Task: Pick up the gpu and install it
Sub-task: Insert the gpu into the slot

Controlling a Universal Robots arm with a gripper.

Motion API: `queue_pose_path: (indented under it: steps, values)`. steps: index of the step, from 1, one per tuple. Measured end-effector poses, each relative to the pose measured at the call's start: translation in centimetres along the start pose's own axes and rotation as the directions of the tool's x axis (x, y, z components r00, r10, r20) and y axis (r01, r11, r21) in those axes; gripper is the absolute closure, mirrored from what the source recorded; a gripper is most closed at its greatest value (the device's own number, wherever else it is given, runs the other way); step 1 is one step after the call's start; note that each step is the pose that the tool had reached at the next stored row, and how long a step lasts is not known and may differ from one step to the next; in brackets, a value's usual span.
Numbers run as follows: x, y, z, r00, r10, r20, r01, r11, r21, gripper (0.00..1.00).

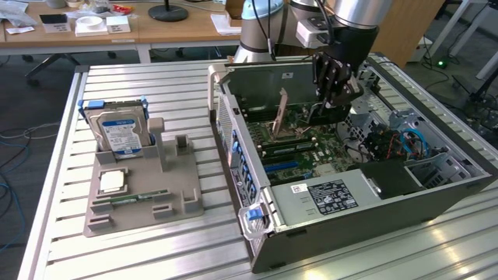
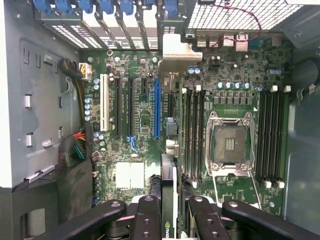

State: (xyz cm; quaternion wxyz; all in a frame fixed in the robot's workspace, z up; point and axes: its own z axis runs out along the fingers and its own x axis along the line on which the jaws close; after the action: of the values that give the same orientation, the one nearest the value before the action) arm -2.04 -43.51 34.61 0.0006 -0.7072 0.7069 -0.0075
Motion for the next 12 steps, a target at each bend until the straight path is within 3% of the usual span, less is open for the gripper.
queue_pose_path:
  steps: [12]
  values:
    - [0.1, 0.36, 1.17, 0.9996, -0.029, 0.001, 0.029, 0.9996, 0.0044, 0.74]
